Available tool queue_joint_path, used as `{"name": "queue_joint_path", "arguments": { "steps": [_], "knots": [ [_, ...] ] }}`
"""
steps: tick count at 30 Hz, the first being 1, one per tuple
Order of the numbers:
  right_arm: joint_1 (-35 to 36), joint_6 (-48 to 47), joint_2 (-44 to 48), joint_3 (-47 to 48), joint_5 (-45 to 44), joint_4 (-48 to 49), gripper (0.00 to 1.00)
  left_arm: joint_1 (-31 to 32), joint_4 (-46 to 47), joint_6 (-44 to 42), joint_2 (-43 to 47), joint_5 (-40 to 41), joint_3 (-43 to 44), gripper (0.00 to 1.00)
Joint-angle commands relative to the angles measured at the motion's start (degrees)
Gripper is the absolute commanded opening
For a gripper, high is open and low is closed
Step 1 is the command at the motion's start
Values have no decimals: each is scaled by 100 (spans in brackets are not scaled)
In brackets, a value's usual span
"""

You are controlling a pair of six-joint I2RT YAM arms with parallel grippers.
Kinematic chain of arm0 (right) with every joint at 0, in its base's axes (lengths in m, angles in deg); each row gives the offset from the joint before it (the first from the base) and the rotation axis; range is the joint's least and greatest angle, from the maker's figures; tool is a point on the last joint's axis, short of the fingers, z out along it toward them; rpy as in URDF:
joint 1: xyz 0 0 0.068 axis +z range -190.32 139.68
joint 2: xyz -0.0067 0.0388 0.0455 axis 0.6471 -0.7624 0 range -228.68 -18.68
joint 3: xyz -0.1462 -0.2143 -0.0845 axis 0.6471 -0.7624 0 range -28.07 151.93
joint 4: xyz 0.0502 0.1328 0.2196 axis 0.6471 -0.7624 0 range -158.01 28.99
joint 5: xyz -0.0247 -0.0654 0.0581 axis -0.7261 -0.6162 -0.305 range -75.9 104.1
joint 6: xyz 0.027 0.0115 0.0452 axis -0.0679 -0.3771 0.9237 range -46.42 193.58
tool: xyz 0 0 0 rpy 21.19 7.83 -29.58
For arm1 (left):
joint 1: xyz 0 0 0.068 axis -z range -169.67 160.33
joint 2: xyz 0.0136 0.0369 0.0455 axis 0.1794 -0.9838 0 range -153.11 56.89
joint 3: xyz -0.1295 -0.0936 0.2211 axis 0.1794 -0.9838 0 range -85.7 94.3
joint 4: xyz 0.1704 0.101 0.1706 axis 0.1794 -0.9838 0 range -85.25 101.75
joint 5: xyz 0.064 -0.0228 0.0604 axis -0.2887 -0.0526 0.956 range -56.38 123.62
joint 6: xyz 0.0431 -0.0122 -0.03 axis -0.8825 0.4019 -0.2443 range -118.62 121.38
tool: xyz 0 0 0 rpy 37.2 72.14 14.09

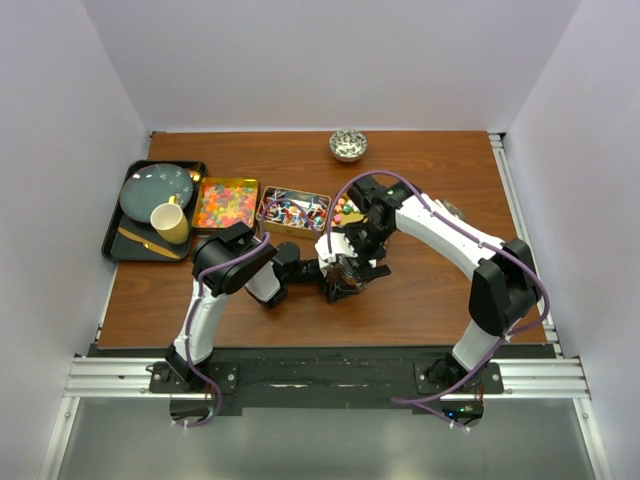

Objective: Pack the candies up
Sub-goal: Screw the bottle lid onto the packing bottle.

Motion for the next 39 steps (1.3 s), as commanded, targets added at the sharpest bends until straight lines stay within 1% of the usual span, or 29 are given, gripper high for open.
{"name": "queue_joint_path", "arguments": {
  "steps": [1, 5, 14, 23, 30, 32, 36, 39],
  "knots": [
    [11, -157, 31, -140, -163, 283, 99, -43, -1011, 11, -281, 153, -36, 0],
    [11, -131, 22, -246, -234, 371, 99, -43, -1029, 11, -281, 153, -27, 0],
    [-6, 405, -30, -308, -400, 714, 99, -43, -1055, 11, -299, 136, -1, 0],
    [-15, 1547, 145, -650, -638, 1241, 99, -43, -1055, 11, -299, 171, -1, 0],
    [-15, 2022, 558, -993, -620, 1523, 99, -43, -1064, 11, -325, 162, 8, 0],
    [-24, 2136, 567, -915, -655, 1444, 99, -43, -1082, 11, -325, 162, 17, 0],
    [-32, 2357, 488, -510, -612, 935, 99, -52, -1099, 2, -316, 162, 26, 0],
    [-24, 2445, 681, -545, -646, 855, 99, -43, -1117, -16, -308, 162, 26, 0]
  ]
}}
